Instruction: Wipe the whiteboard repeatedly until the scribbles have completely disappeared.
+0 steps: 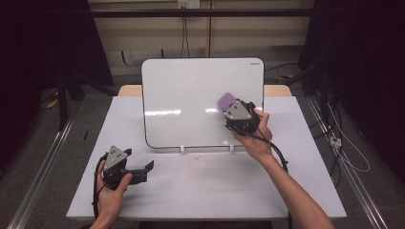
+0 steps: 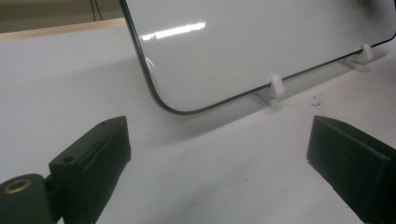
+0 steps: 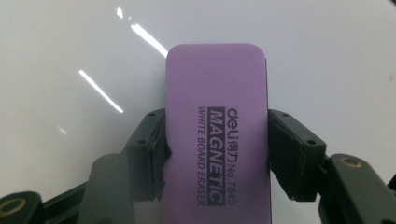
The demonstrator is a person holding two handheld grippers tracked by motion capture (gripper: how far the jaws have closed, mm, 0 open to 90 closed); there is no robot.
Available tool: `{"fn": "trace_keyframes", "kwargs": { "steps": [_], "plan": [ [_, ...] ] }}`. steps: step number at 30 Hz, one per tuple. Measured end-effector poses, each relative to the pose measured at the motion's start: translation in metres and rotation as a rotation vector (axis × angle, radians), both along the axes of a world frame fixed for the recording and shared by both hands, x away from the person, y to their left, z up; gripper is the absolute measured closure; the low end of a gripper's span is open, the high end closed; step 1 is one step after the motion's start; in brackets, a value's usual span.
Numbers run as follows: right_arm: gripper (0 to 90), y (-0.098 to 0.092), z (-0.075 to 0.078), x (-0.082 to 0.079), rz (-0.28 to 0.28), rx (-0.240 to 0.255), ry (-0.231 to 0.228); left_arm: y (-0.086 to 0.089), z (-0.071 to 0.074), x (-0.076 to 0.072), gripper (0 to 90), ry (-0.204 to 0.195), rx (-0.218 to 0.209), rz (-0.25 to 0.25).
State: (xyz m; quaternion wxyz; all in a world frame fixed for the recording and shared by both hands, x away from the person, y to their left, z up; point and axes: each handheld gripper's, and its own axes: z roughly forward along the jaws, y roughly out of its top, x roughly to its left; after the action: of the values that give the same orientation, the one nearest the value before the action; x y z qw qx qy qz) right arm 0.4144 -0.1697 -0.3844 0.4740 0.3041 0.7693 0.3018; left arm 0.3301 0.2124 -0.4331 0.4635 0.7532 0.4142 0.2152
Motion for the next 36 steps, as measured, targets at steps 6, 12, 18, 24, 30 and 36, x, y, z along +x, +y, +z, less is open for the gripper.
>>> {"fn": "trace_keyframes", "kwargs": {
  "steps": [6,12,18,24,30,36],
  "plan": [
    [41.7,-0.006,0.003,0.003,-0.008,-0.002,-0.003,-0.002,0.000,0.000,6.1,-0.001,0.001,-0.011],
    [41.7,-0.034,0.021,0.017,-0.096,0.037,-0.037,0.000,0.000,0.000,6.1,0.003,-0.003,-0.002],
    [41.7,-0.049,0.017,0.012,-0.143,0.035,-0.070,-0.001,0.000,0.000,6.2,0.003,-0.002,-0.004],
    [41.7,-0.028,-0.014,-0.014,-0.070,0.004,-0.053,-0.003,0.000,0.001,6.2,0.000,0.006,-0.010],
    [41.7,-0.005,-0.032,-0.030,0.014,-0.049,-0.018,-0.004,0.000,0.000,6.1,-0.001,0.005,-0.009],
    [41.8,0.011,-0.048,-0.043,0.091,-0.043,0.030,-0.002,-0.001,0.001,6.1,0.005,-0.001,-0.001]
  ]
}}
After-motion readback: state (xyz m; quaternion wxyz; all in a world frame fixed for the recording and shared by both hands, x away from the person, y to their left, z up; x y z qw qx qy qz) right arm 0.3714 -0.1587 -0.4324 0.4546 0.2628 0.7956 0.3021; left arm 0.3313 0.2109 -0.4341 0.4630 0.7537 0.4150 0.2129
